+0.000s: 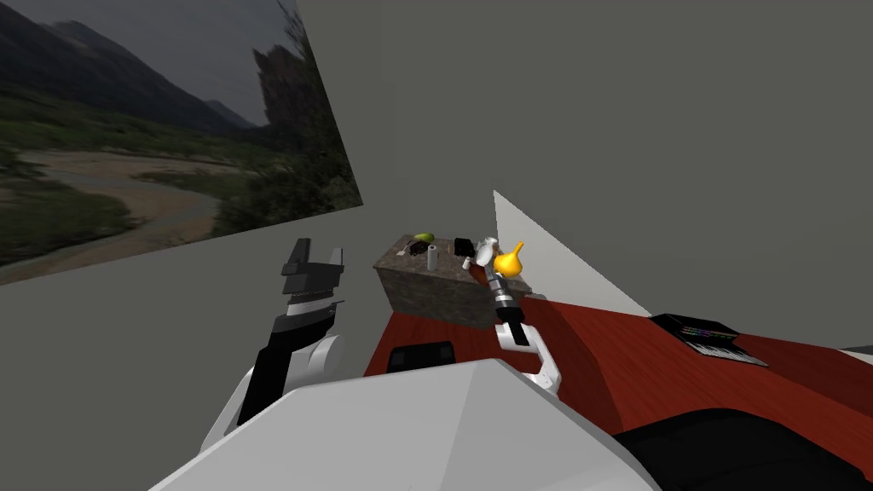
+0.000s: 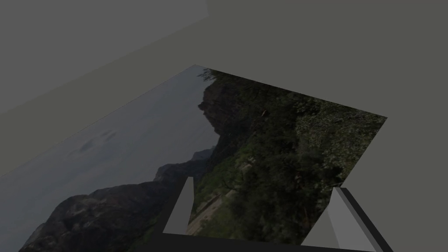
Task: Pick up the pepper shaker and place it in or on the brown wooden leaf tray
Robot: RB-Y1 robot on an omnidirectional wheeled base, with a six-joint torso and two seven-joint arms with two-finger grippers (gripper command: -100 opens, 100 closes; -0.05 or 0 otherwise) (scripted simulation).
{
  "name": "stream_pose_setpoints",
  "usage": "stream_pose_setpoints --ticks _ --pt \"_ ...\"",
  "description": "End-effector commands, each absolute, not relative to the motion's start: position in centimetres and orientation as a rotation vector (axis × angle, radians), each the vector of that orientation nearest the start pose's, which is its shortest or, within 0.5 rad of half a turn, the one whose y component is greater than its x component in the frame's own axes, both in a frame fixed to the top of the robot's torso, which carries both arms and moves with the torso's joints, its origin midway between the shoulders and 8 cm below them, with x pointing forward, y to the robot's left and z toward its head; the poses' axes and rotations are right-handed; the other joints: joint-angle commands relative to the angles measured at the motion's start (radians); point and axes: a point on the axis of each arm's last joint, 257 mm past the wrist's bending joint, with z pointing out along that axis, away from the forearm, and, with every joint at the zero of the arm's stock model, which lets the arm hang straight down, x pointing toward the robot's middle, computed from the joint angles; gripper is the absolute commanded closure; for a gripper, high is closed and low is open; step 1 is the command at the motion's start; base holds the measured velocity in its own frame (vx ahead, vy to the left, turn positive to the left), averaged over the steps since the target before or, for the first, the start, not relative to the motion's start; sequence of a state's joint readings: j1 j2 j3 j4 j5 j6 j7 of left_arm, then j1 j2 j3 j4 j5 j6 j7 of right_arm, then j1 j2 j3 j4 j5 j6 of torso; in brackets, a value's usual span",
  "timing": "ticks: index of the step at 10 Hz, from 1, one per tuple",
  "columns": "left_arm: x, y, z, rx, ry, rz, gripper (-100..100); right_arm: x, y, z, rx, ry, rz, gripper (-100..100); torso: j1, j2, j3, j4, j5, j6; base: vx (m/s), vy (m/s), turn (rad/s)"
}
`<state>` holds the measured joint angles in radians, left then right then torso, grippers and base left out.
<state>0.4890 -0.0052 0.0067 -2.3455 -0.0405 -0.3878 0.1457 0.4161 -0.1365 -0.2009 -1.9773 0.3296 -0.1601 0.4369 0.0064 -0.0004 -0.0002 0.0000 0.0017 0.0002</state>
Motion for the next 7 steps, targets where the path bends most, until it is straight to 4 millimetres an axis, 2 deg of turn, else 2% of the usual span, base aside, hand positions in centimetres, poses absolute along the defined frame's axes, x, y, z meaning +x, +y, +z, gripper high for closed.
stream_pose_setpoints --ticks 1,4,7 --pt "35.0 27.8 3.6 -0.725 0.613 -1.397 0 41.7 -39.1 -17.3 0.509 1.353 0.244 -100 0.000 0.000 0.000 0.000 0.000 0.000 0.047 0.095 0.009" --pt "35.0 27.8 3.6 -0.725 0.613 -1.397 0 42.0 -40.8 -20.5 0.497 1.447 0.114 -100 -0.001 -0.005 -0.003 -0.001 0.000 0.000 0.085 0.093 -0.001" --pt "35.0 27.8 3.6 -0.725 0.613 -1.397 0 42.2 -42.0 -23.5 0.469 1.536 -0.005 -100 -0.002 -0.007 -0.004 -0.002 0.000 0.000 0.123 0.080 -0.014"
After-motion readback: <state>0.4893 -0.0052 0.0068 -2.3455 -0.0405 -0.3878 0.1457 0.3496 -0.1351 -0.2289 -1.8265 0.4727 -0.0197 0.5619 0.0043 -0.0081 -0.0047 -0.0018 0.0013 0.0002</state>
